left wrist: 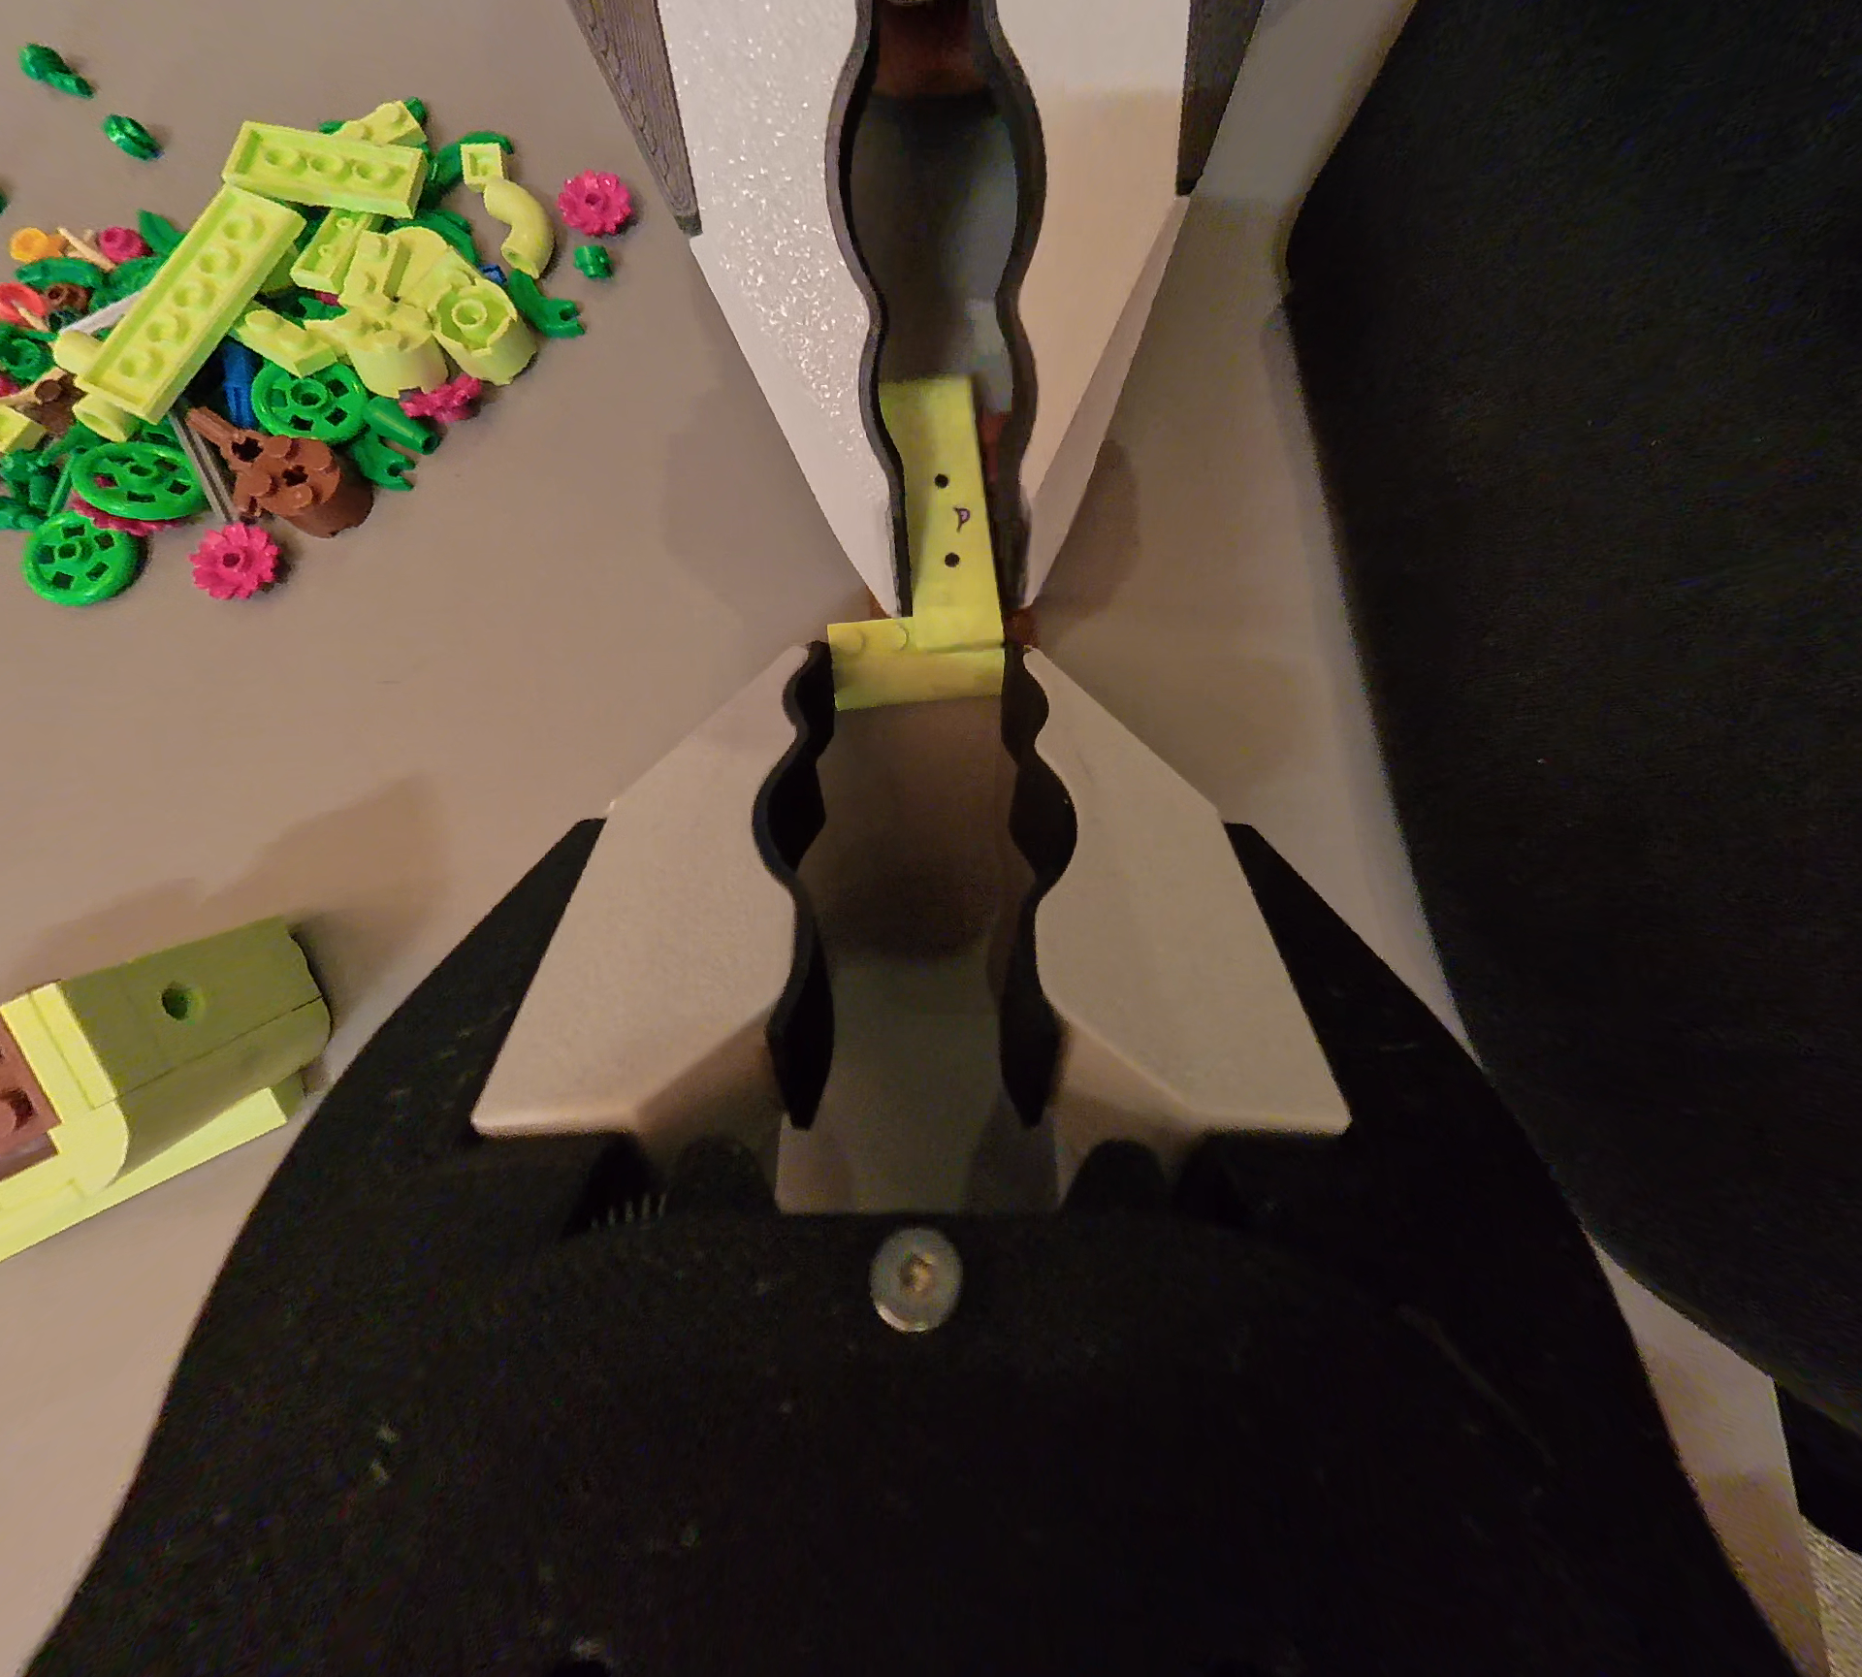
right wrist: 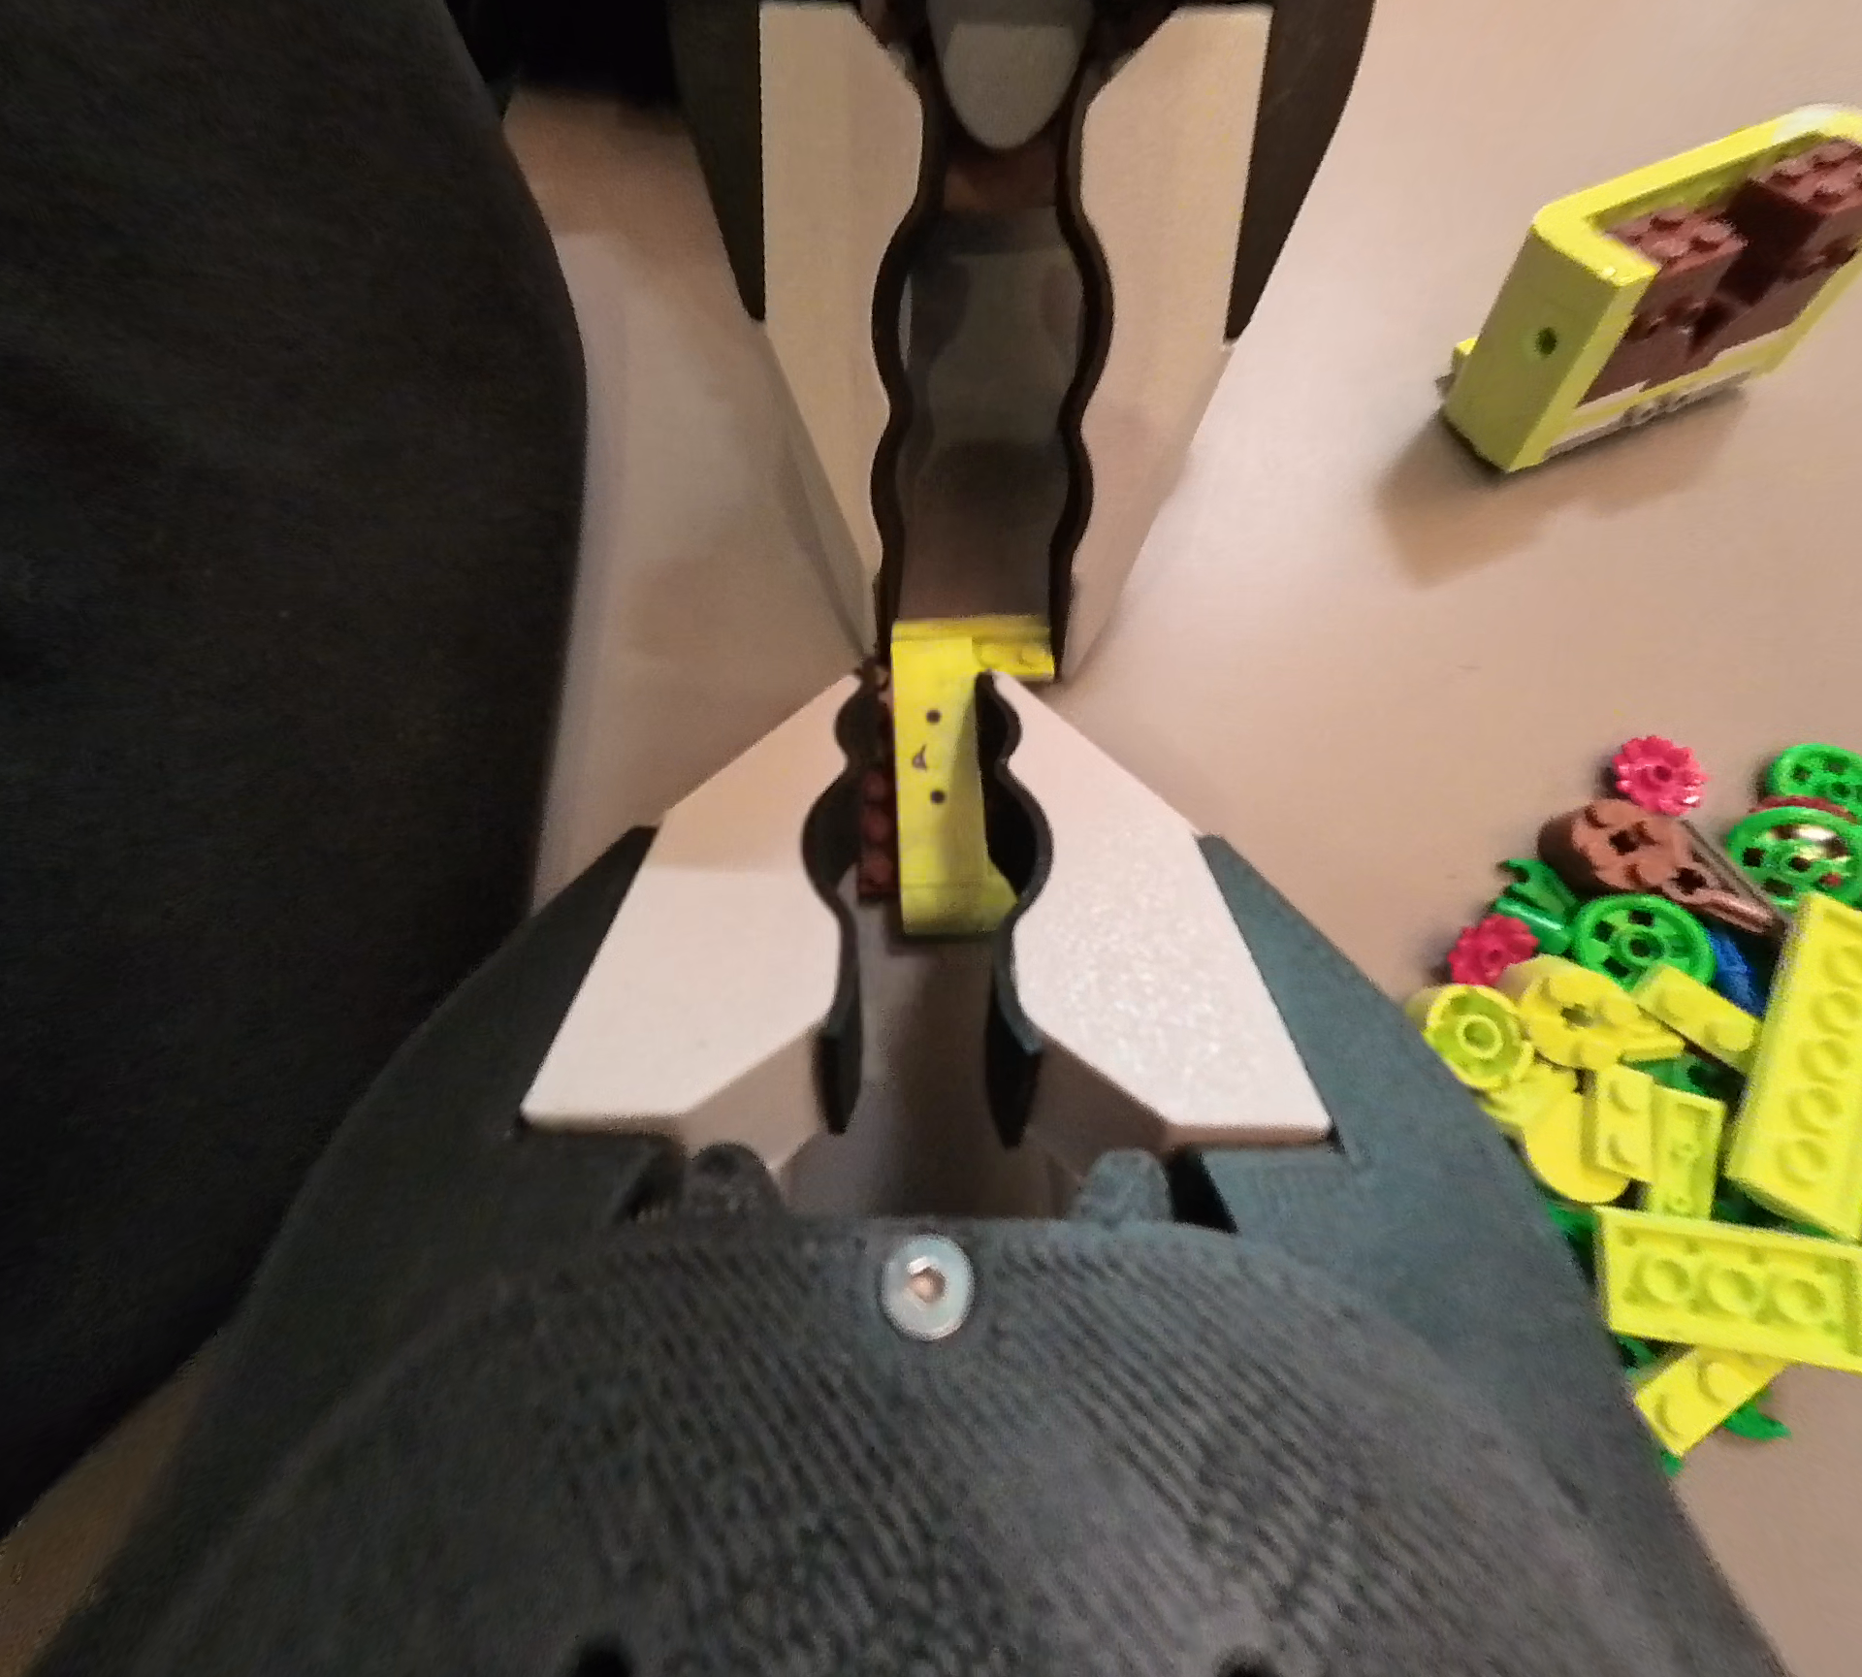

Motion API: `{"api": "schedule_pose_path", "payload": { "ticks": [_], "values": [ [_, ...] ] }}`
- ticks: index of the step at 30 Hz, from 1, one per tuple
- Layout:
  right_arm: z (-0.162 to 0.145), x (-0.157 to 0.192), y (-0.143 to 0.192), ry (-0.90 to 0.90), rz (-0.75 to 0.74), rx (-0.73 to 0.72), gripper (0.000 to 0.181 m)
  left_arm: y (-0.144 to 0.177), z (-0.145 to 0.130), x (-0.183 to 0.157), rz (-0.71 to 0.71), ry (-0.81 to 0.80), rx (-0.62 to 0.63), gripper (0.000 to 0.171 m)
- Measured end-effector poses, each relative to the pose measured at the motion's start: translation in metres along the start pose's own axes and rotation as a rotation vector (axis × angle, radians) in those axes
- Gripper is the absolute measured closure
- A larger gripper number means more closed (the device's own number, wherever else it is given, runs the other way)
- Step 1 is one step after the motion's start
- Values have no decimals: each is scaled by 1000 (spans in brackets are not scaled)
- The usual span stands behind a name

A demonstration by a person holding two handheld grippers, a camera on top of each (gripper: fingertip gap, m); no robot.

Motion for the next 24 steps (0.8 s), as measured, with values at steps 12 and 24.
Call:
{"api": "schedule_pose_path", "payload": {
  "ticks": [12, 24],
  "values": [
    [-13, -6, 17, -29, 34, 18, 164, 6, -5, 5, 19, -1, -19, 139],
    [4, -17, 28, -76, -9, -133, 150, 26, 10, 22, 191, -92, -192, 140]
  ]
}}
Point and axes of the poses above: each gripper's, where its closed fingertips meet, y back along the fingers, z out of its top, x = y × z across the jaws, the point moved 4 cm from there along y, back along the fingers, and after that the axes turned 5 degrees about -z, right-handed, at the moved point
